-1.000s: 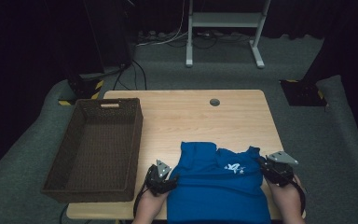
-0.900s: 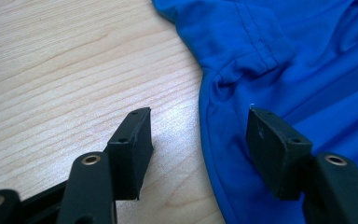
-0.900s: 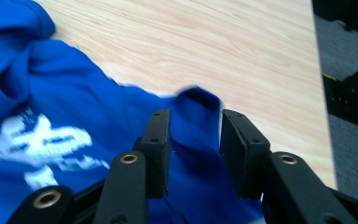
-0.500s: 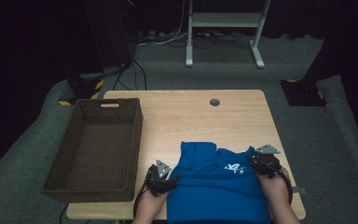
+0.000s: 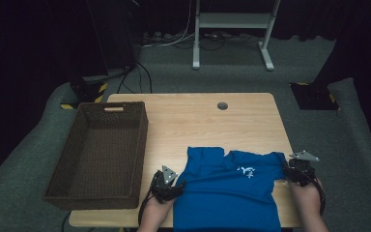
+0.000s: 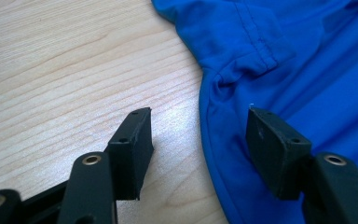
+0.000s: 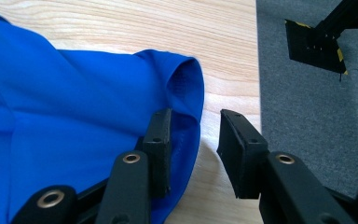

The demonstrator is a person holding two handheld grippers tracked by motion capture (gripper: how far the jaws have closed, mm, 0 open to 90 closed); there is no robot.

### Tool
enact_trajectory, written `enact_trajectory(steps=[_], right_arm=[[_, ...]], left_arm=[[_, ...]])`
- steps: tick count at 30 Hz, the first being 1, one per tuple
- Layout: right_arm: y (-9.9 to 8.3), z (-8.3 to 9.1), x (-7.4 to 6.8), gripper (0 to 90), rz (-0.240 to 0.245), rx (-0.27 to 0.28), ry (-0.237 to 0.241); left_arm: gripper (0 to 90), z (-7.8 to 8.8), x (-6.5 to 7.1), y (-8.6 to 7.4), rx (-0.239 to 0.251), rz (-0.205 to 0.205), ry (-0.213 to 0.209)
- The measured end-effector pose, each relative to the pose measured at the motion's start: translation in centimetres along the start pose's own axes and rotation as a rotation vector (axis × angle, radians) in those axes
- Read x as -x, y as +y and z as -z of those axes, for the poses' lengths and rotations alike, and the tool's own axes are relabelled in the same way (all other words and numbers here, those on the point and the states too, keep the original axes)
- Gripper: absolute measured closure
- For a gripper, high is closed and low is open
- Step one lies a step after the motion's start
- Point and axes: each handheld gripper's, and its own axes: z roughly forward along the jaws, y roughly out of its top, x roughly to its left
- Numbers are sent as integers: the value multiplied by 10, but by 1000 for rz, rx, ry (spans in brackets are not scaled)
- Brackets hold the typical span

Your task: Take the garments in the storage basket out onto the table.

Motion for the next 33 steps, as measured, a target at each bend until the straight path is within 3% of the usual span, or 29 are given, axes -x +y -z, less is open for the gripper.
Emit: enact_trajectory(steps=[4,8,11,14,17,22,26,29,33], right_arm=[[3,11,-6,642,17,38,-3],[5,24,-24,644,63,77,47],[2,28,-37,645,98,74,86],[-1,27,-43,647,118,64,109],[-5,23,-44,651,107,53,125],[-7,18,-43,655,95,46,141],[-3,13,-40,654,80,50,139],[2,8,-36,654,69,47,138],[5,0,-33,660,57,35,140]], left_arm=[[418,0,0,0,0,-1,0],[429,0,0,0,1,-5,-13],[438,0,2,3,-5,-13,-42],[480,2,10,13,12,-45,-47],[521,-1,17,30,40,-73,-59],[562,-21,27,62,48,-152,-40],[595,-44,29,80,16,-144,-22],[610,-58,30,84,-22,-176,11],[629,-70,26,78,-67,-173,39]])
